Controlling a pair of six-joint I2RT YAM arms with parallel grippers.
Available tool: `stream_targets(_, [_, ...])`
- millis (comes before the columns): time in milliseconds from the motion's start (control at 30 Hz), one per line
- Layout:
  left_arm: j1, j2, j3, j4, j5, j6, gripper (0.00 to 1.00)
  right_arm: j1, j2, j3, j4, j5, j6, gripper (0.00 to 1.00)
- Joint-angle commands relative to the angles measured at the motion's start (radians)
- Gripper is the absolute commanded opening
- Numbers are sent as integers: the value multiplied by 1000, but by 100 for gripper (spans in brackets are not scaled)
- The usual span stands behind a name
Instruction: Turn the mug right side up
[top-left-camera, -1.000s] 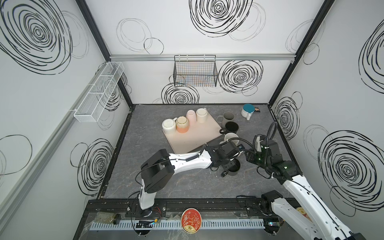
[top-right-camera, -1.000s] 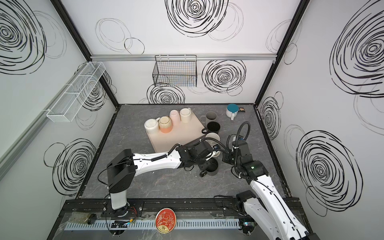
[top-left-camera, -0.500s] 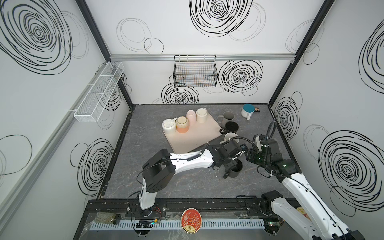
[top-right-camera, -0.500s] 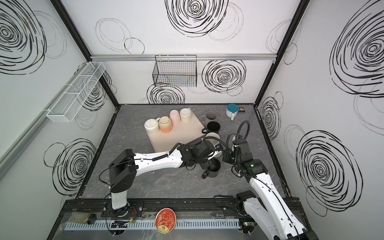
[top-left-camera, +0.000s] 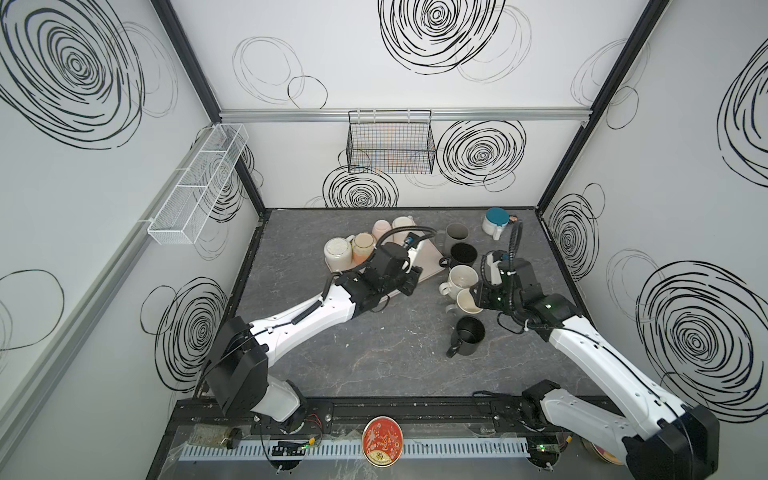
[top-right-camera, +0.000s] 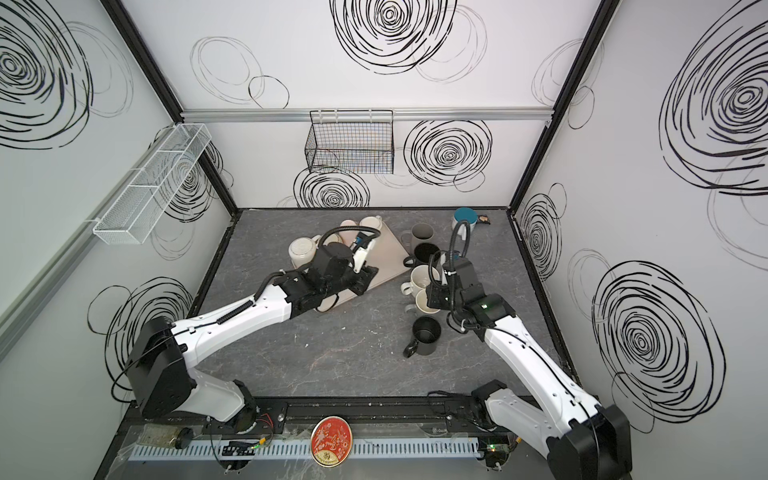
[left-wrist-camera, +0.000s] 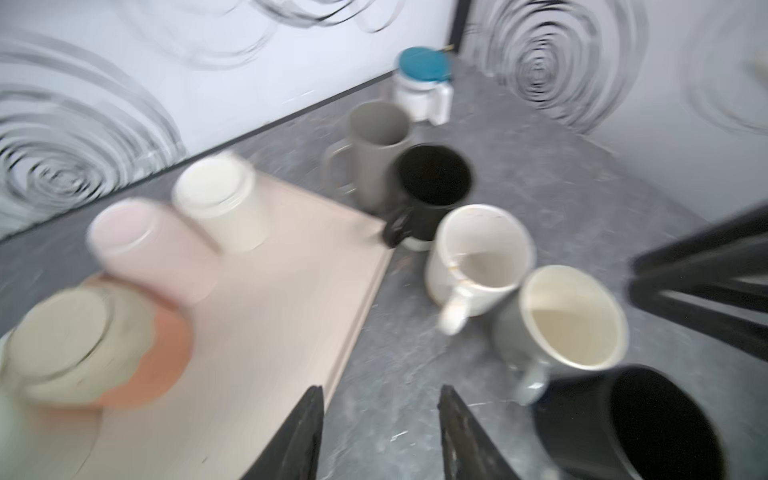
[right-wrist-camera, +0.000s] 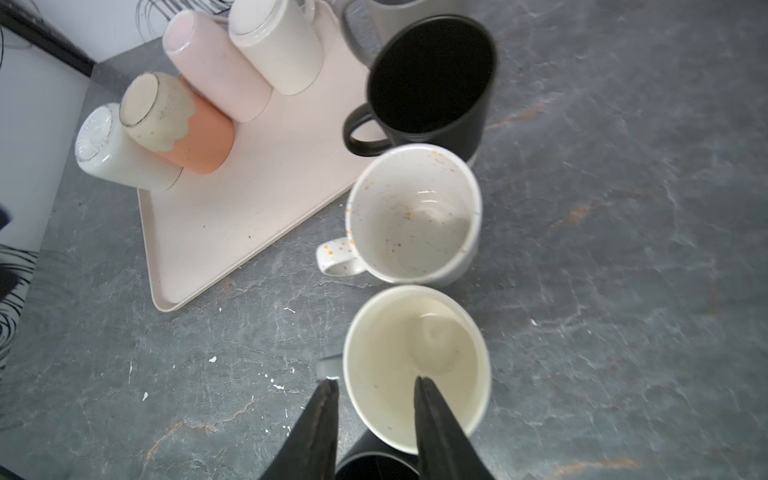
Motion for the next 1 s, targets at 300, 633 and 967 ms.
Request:
stream_targets(300, [305, 161, -89, -200, -226, -377, 53, 137, 425, 298, 183, 25, -60, 38])
stream_targets(633, [407, 378, -10, -165, -189, -381, 46, 157, 640, 468, 133, -65, -60, 39])
stream_targets(967, [504, 335, -82, -196, -239, -415, 9, 130, 734, 569, 46, -77, -74, 39])
